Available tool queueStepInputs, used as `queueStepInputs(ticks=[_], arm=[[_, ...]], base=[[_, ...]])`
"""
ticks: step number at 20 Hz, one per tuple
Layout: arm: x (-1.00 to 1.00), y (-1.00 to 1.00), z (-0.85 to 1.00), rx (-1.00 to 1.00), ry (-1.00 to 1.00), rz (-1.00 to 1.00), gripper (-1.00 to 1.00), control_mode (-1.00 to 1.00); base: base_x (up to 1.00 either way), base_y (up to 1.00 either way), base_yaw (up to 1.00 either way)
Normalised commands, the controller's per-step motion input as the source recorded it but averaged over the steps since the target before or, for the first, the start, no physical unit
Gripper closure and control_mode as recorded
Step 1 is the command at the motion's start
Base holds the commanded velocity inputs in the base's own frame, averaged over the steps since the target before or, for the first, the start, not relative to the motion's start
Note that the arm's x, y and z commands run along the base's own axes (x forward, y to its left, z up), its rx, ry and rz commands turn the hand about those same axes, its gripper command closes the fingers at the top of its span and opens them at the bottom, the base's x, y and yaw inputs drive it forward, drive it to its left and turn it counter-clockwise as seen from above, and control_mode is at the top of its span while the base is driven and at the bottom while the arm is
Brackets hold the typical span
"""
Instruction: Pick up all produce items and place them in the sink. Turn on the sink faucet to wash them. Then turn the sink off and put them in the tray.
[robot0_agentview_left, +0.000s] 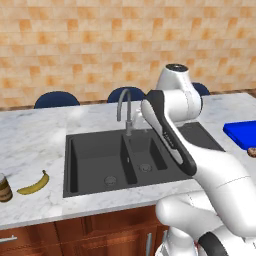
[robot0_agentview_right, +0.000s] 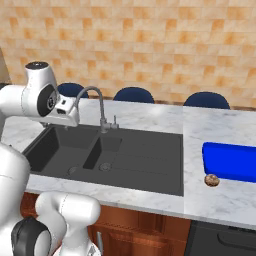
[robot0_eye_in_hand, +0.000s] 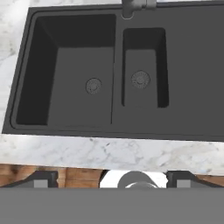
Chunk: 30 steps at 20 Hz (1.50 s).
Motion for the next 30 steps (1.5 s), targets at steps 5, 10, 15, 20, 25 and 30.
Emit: queueStepInputs(ticks=[5, 10, 15, 20, 25, 30], arm=[[-0.22, 0.85, -0.22, 0.00, 0.01, -0.07, -1.00, -1.00], [-0.03, 0.92, -0.25, -0.02, 0.07, -0.08, -1.00, -1.00], [0.00, 0.90, -0.27, -0.03, 0.13, -0.08, -1.00, -1.00], [0.00, 0.89, -0.27, -0.02, 0.13, -0.10, -1.00, -1.00], [0.00, 0.35, -0.30, 0.00, 0.12, -0.04, -1.00, -1.00], [0.00, 0.50, -0.32, 0.00, 0.07, -0.07, -1.00, -1.00]], base=[[0.00, 0.00, 0.00], [0.00, 0.00, 0.00], [0.00, 0.00, 0.00], [0.00, 0.00, 0.00], [0.00, 0.00, 0.00], [0.00, 0.00, 0.00]])
